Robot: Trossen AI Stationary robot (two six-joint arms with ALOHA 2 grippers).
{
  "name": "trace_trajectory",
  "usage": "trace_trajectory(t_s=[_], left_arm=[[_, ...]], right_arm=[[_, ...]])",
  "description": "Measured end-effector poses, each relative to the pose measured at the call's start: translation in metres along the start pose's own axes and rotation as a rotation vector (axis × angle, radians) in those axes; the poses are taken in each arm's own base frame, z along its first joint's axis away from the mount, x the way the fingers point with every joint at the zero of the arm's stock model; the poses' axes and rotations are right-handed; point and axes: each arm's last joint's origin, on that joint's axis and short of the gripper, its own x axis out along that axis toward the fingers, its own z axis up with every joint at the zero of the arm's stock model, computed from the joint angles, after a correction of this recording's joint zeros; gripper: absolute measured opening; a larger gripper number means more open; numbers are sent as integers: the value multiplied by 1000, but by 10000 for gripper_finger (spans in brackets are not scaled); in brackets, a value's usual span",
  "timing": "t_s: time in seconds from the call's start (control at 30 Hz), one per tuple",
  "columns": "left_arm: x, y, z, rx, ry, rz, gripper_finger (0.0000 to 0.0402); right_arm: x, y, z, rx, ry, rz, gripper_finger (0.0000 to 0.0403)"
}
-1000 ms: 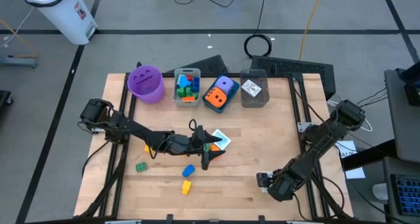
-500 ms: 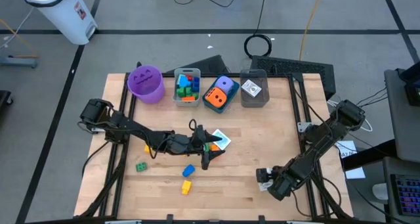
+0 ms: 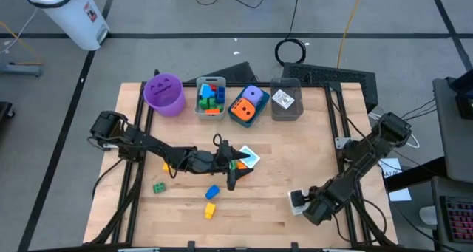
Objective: Pick & Place Toys
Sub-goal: Put the black and white deck of cards into the black bin
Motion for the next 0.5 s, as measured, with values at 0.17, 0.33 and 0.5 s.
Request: trace_trajectory(t_s=[0.17,0.33,0.5], left_arm=[[0,0,0,-6,0,-1,289],[0,0,0,-7,0,-1,289],[0,0,0,-17,0,-1,289]], right_arm=[[0,-1,0,33,8,-10,386],[-1,-3,1,-3,7,-36,396],[-2,-8,5,-81,-32,-80,399]])
